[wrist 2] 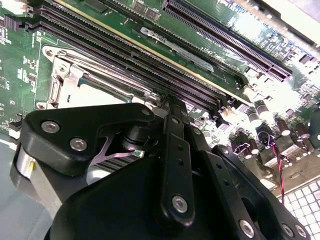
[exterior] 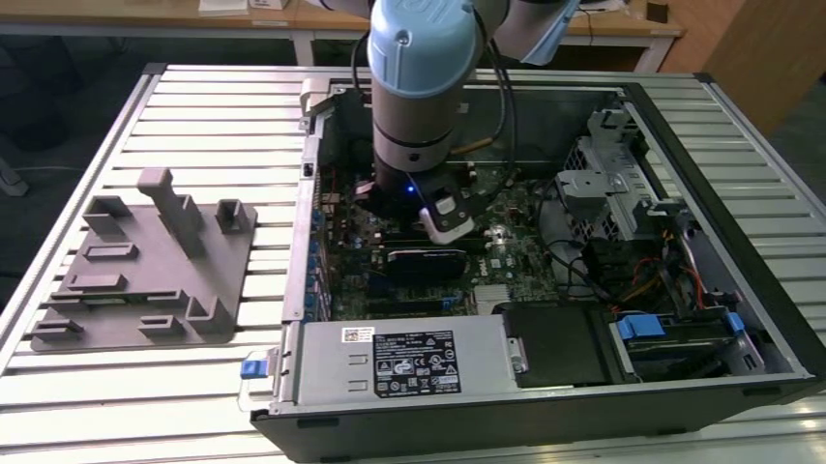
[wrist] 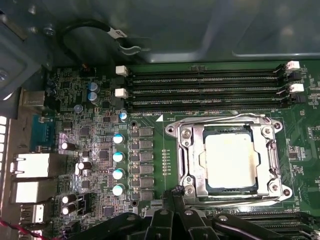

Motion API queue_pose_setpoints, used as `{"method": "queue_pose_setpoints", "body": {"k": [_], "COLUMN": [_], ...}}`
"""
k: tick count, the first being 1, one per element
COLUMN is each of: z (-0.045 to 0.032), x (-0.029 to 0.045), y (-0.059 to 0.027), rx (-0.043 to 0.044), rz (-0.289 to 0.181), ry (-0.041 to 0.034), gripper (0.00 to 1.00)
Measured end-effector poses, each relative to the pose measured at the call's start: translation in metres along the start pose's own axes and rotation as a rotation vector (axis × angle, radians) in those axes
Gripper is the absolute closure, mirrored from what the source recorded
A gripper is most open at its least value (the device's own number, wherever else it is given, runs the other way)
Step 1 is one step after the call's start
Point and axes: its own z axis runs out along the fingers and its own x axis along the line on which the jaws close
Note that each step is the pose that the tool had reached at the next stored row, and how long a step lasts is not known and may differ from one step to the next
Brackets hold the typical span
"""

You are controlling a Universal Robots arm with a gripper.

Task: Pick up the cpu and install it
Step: 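Install the second cpu locking lever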

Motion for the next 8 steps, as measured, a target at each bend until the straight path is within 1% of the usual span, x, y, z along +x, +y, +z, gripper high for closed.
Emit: {"method": "queue_pose_setpoints", "body": {"k": [2,4,8], "z": [0.0000,0.0003,0.0001], "x": [0.0004,0.0008,0.0017], "y": [0.0000,0.0000,-0.0001], "rx": [0.0017,0.0059,0.0208], "rz": [0.000,0.000,0.000], "ry": [-0.0002,-0.0006,-0.0010], "gripper": [0.89,0.89,0.89]}}
